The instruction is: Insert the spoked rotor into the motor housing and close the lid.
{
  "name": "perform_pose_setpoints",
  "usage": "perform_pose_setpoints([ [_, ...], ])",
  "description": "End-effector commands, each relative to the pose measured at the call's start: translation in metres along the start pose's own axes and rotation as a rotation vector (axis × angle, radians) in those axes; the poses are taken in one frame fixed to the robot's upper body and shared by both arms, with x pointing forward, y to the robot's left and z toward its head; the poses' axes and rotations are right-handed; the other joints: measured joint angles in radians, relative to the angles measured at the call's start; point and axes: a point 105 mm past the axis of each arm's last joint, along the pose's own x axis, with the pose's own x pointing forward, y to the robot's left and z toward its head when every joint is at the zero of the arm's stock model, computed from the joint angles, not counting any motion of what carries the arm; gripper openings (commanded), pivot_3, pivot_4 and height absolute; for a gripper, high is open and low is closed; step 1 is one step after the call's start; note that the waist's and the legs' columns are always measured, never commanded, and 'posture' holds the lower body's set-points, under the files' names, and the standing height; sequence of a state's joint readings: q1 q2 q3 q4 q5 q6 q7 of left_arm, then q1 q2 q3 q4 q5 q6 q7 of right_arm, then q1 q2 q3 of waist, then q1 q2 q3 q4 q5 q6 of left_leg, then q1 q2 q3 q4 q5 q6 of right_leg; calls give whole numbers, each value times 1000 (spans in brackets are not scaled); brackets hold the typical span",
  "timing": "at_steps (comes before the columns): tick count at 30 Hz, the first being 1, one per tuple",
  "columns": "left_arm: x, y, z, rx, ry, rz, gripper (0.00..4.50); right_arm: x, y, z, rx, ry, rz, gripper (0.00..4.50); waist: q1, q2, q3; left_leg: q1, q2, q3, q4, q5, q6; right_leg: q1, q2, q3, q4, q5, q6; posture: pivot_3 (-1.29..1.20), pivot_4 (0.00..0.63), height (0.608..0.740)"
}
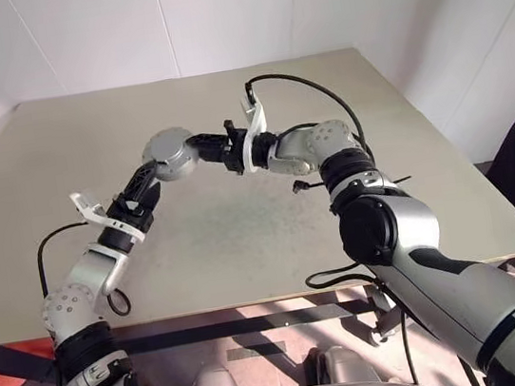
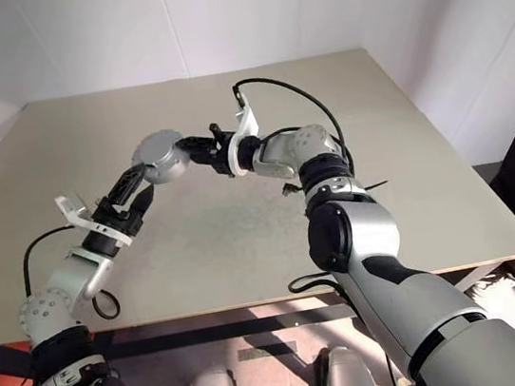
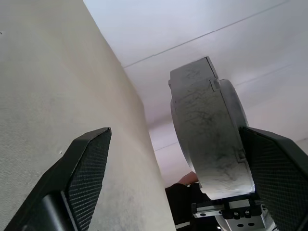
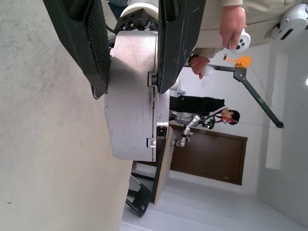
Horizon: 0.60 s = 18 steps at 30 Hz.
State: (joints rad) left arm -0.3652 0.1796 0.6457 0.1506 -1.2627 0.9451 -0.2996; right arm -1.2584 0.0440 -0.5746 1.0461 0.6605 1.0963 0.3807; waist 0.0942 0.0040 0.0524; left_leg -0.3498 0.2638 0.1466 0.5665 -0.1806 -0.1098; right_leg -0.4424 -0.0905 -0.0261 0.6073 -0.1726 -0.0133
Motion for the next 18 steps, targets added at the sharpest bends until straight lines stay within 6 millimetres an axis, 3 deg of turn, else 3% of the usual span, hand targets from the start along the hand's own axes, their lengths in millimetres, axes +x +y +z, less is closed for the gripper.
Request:
perform_pose_setpoints([
  [1,17,-29,-7,-21,32,-135,4482,9,27,-7,-26,37,109,1171,3,0,0,0,0,0,0,0,0,0,0,0,0,0,0,0,0,740],
  [18,10,-31,-5,-15,24,-133,4482,9,19,-9,-46,34,80,1171,5,-1,0,0,1,0,2,0,-1,0,1,0,1,0,0,0,0,740],
])
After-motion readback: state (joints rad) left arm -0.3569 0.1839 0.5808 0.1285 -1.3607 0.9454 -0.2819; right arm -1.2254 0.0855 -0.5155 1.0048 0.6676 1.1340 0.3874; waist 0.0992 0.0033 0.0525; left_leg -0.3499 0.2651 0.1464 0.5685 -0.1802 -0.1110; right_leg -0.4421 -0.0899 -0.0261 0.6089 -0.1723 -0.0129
